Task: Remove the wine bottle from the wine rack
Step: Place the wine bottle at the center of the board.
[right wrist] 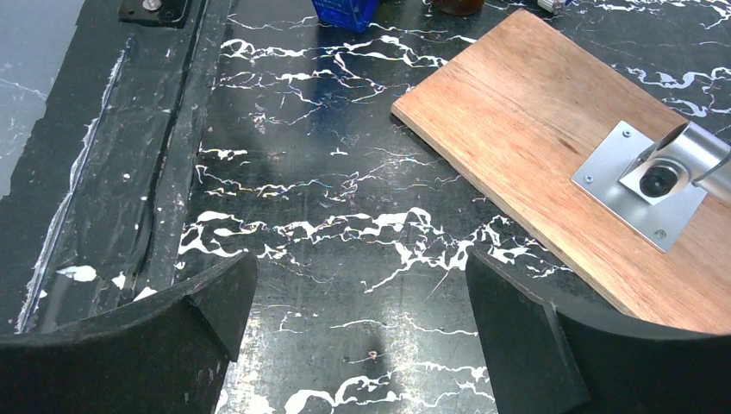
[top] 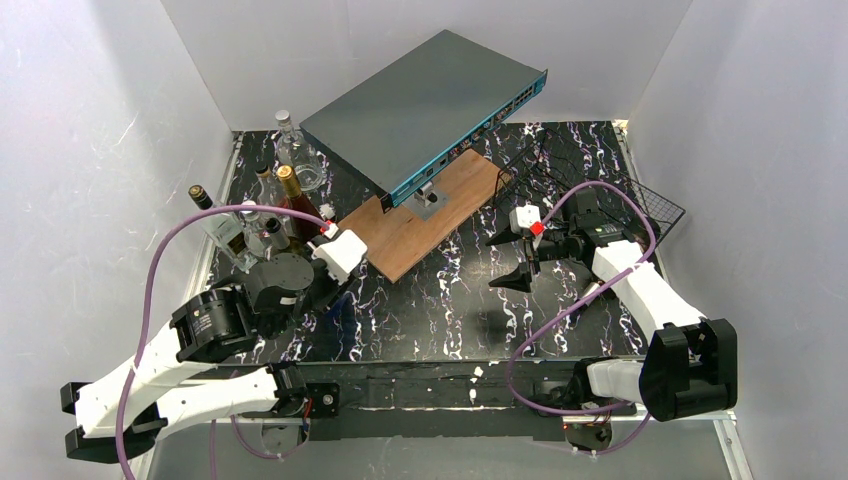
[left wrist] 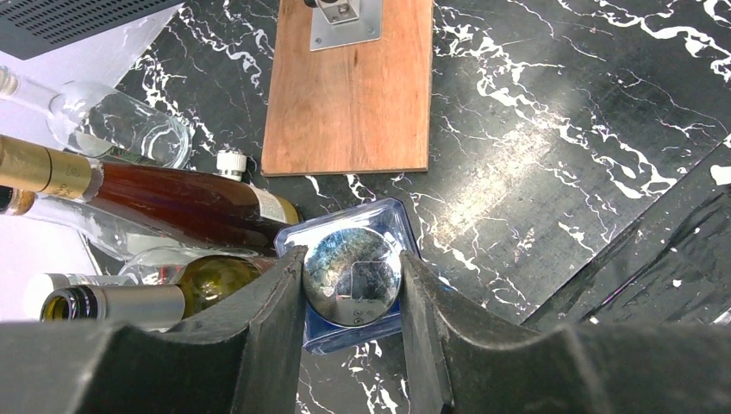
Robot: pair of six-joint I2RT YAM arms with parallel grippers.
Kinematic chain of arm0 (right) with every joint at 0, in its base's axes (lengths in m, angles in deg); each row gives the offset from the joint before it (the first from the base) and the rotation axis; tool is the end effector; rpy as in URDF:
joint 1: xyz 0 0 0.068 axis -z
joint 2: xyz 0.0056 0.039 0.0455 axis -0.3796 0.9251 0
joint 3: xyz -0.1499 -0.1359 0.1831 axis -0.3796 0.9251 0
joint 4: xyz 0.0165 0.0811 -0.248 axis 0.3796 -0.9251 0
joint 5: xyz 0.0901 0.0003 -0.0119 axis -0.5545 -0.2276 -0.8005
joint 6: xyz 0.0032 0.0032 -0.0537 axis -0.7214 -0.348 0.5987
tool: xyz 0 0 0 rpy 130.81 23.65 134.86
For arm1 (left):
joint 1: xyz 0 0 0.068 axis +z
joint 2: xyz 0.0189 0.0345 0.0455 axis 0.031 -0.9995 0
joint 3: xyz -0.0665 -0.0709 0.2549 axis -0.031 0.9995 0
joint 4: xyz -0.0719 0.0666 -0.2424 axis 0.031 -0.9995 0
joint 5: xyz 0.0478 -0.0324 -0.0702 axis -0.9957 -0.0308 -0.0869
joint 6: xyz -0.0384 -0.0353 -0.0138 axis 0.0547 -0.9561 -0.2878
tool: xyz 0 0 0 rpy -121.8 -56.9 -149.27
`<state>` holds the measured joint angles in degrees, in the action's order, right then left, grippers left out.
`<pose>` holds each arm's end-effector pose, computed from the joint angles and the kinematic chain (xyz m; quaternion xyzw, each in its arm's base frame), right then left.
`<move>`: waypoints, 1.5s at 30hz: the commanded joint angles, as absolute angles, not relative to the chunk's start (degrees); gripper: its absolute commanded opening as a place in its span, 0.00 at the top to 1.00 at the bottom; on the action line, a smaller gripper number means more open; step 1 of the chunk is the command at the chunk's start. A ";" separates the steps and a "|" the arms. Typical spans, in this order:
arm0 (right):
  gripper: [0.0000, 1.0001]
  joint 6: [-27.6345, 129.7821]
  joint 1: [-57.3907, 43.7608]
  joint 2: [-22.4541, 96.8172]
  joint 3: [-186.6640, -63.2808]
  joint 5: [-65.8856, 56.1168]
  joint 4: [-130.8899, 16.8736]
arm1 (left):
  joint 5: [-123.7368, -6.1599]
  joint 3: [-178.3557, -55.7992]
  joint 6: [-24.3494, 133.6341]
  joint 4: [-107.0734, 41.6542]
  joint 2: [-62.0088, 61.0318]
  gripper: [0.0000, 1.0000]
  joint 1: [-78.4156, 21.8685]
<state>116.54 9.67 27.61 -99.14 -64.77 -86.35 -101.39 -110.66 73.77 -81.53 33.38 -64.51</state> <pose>0.2274 0.0847 0.2604 -0.6060 0.5317 0.3765 0.4565 0.0693 -0.0977 0.4034 0.3537 0.7373 -0.0702 0.5713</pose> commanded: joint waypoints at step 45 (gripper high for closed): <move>0.00 119.02 13.17 26.33 -98.38 -68.94 -87.80 | -106.10 -107.21 51.57 -72.39 34.90 0.67 -46.64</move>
